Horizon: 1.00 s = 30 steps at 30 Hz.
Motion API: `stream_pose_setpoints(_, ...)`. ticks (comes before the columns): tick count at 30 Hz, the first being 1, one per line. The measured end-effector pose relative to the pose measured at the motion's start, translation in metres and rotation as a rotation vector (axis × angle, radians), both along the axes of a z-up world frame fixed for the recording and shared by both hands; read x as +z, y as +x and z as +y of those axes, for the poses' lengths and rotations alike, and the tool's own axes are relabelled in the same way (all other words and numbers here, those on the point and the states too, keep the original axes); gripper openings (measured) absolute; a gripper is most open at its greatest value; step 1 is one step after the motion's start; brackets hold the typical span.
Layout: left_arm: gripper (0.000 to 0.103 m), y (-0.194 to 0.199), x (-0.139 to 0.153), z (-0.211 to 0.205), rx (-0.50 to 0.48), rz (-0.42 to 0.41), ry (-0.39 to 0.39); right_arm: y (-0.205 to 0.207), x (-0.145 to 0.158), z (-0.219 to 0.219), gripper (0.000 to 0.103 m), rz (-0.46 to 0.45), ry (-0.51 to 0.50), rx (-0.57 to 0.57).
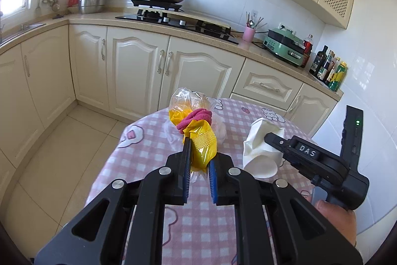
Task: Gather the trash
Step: 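Carry both items over the bucket and open both tools to drop them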
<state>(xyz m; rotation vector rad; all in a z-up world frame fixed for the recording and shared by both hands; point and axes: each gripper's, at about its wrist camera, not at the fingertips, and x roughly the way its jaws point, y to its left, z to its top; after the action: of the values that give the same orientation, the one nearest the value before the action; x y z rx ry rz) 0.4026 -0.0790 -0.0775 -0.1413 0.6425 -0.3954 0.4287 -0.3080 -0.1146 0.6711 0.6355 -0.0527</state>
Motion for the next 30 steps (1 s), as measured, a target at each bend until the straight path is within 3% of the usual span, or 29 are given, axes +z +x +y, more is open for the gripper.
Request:
stream_pose_setpoints(8,0.011,-0.038,0.015,0.055,0.078,-0.027,-0.008,-0.038,0.045,0.075,0.039,-0.089,-0.069,0.113)
stream_pose_setpoints(15,0.011,-0.073,0.017,0.123,0.194,-0.035,0.004,-0.063,0.063,0.156,0.039,-0.126,-0.080,0.252)
stream_pose_setpoints(23,0.011,-0.107,-0.006,0.209,0.332,0.023,-0.005,-0.084,0.048,0.255,0.039,-0.109,-0.092,0.421)
stream_pose_setpoints(30,0.011,-0.116,-0.049,0.265,0.433,0.124,0.004,-0.087,0.008,0.334,0.039,-0.042,-0.132,0.537)
